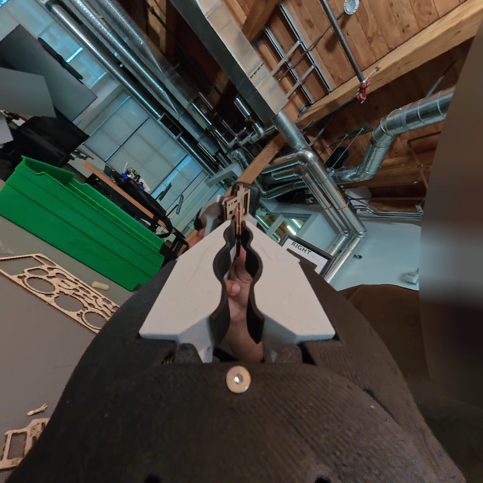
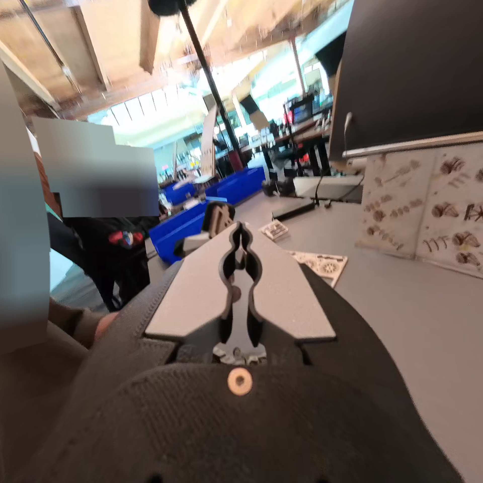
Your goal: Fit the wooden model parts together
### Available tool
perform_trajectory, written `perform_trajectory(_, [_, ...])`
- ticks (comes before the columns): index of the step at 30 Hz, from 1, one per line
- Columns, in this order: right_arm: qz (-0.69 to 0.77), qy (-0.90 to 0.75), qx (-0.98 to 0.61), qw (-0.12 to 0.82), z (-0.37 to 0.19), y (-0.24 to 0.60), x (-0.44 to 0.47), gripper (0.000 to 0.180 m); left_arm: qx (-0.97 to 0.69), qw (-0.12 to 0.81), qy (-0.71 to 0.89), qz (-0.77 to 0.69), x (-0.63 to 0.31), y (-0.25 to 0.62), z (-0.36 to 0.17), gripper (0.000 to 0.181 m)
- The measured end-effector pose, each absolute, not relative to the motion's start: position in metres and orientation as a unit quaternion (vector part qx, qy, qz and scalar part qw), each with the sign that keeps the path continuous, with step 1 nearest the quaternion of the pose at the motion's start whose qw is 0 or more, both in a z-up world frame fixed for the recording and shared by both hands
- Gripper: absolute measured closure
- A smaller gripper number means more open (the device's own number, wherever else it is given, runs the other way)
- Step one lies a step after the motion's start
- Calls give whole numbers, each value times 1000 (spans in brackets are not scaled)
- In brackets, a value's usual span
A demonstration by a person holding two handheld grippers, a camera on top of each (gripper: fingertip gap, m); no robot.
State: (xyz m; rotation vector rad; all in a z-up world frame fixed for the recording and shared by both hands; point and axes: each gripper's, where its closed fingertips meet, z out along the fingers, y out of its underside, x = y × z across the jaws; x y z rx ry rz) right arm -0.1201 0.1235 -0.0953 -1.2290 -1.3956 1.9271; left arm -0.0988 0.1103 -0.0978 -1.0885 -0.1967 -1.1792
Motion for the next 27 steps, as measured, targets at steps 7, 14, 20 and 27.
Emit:
perform_trajectory(7, [712, -484, -429, 274, -71, 136, -111, 180, -496, 687, -90, -523, -101, 111, -101, 179])
perform_trajectory(14, [710, -509, -436, 216, -89, 122, -117, 180, -505, 682, -87, -521, -97, 113, -102, 180])
perform_trajectory(20, [707, -517, -442, 192, -90, 122, -116, 180, -532, 689, -76, -487, -98, 113, -104, 180])
perform_trajectory(27, [671, -556, -428, 240, -89, 123, -113, 180, -556, 697, -75, -446, -99, 115, -104, 180])
